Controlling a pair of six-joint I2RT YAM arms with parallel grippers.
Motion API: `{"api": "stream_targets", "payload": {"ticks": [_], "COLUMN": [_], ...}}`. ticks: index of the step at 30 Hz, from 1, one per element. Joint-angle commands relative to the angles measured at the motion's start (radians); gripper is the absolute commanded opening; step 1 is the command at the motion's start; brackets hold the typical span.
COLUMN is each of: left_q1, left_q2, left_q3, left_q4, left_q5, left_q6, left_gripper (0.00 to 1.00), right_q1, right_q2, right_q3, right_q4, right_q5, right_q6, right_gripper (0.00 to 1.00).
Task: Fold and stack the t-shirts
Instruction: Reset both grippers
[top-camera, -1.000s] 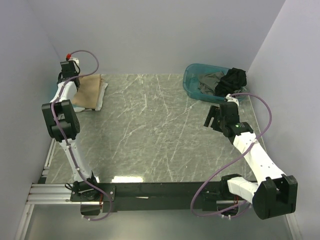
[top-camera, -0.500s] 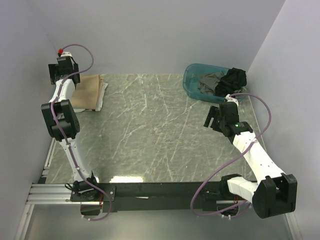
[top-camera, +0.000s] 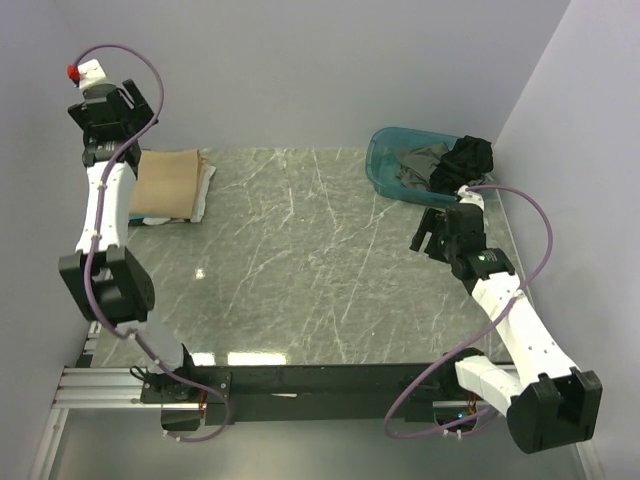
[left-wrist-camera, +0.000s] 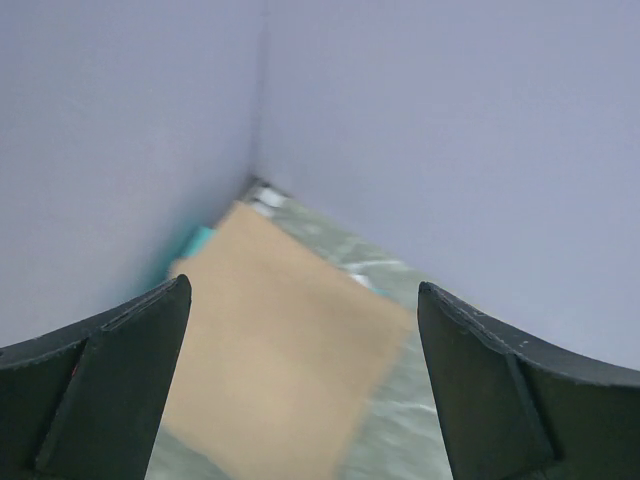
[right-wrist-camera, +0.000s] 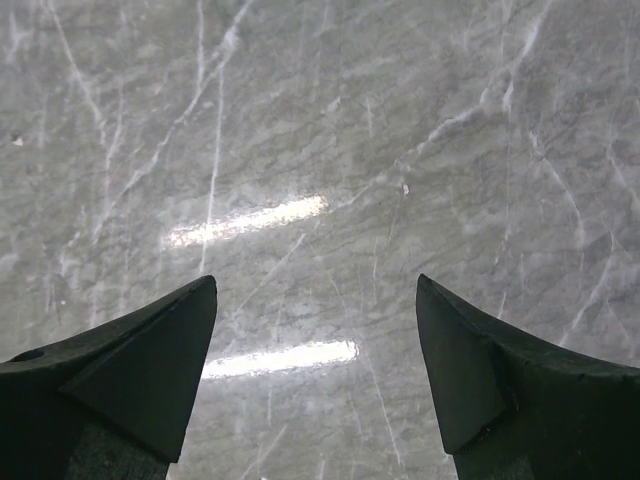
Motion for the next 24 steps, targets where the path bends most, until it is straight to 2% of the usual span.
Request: {"api": "stream_targets", "payload": {"ticks": [1, 3, 4, 5, 7, 11, 13, 17, 20, 24], "left_q1": [-0.085, -0.183, -0.215, -0.295, -0.354, -0.537, -0.591, -0.677, -0.687, -0.687], "left_q2": [-0.096, -0.188, -0.234, -0.281, -0.436, -0.718, -0.797, -0.987, -1.075, -1.103], "left_q3": [-0.077, -0.204, -0.347, -0.426, -0.649, -0.908, -1.01, -1.115, -1.169, -1.151], "left_q4": [-0.058, -0.066, -0.017, 0.014, 0.122, 0.158, 0.144, 0.027, 0.026, -0.044], "left_q5": [-0.024, -0.087, -0.138, -0.146, -0.073, -0.034, -0.038, -0.043, -0.028, -0.095], "left_q6": [-0.189, -0.26, -0.277, -0.325, -0.353, -0.441, -0.456, -0.549, -0.585, -0.611], "left_gripper": [1.0, 0.99, 0.99, 0.99, 1.0, 1.0, 0.99, 0.99, 0.99, 0.99], "right_q1": [-0.007, -0.006, -0.007, -0.009, -0.007, -0.006, -0.007, -0.007, -0.009, -0.007], "right_q2": [-0.053, -0.066, -0.071, -0.076, -0.09, -0.135, -0.149, -0.185, -0.198, -0.218], "right_q3": [0.042, 0.034, 0.034, 0.039, 0.039, 0.018, 0.008, -0.025, -0.041, -0.048], "right_q4": [0.0, 0.003, -0.003, -0.006, -0.014, 0.004, 0.017, 0.064, 0.087, 0.116], "right_q5": [-0.008, -0.011, -0.011, -0.011, -0.014, -0.037, -0.054, -0.08, -0.103, -0.117], "right_q6": [0.005, 0.013, 0.014, 0.016, 0.016, 0.016, 0.025, 0.03, 0.04, 0.075], "right_gripper": [0.87, 0.88, 0.89, 0.89, 0.9, 0.91, 0.91, 0.93, 0.94, 0.94]}}
